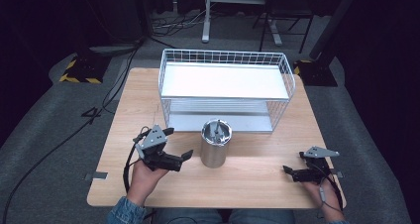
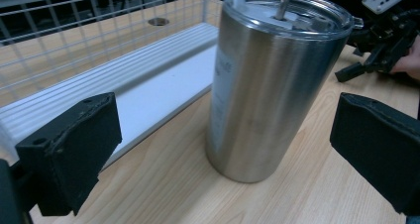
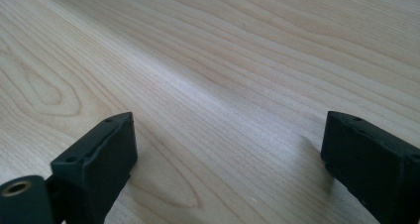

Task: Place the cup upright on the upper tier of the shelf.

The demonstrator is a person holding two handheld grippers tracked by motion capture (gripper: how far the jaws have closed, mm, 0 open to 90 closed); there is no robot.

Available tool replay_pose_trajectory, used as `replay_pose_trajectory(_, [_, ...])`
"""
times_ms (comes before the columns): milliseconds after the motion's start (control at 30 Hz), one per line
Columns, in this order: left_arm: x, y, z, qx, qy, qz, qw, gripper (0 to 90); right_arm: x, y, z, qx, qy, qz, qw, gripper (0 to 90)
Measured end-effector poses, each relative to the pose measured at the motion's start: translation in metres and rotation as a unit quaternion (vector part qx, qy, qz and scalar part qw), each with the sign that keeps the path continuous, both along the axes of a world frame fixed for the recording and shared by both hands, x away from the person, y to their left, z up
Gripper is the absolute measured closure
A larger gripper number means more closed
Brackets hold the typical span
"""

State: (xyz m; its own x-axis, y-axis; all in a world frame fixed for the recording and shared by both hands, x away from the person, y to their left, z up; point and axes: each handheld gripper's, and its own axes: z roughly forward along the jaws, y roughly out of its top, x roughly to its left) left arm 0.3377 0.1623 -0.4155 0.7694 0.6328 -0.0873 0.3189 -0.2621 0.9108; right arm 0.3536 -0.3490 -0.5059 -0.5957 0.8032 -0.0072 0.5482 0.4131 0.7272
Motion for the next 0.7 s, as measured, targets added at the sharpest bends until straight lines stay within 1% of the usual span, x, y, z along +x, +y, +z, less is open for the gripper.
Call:
replay_pose_trajectory(67, [0.003,-0.007,-0.001,-0.002,0.004,-0.009,1.0000,0.0,0.000,0.000,0.000,0.000,0.000,0.000,1.0000,7.4])
replay_pose_trajectory(267, [0.008,-0.024,-0.004,-0.003,0.001,-0.028,0.9996,0.0,0.000,0.000,0.000,0.000,0.000,0.000,1.0000,7.4])
replay_pose_trajectory(367, [0.010,-0.030,-0.006,-0.003,-0.004,-0.027,0.9996,0.0,0.000,0.000,0.000,0.000,0.000,0.000,1.0000,7.4])
replay_pose_trajectory(600, [0.016,-0.042,-0.010,-0.015,-0.005,-0.028,0.9995,0.0,0.000,0.000,0.000,0.000,0.000,0.000,1.0000,7.4])
replay_pose_trajectory(700, [0.018,-0.046,-0.011,-0.013,-0.010,-0.028,0.9995,0.0,0.000,0.000,0.000,0.000,0.000,0.000,1.0000,7.4])
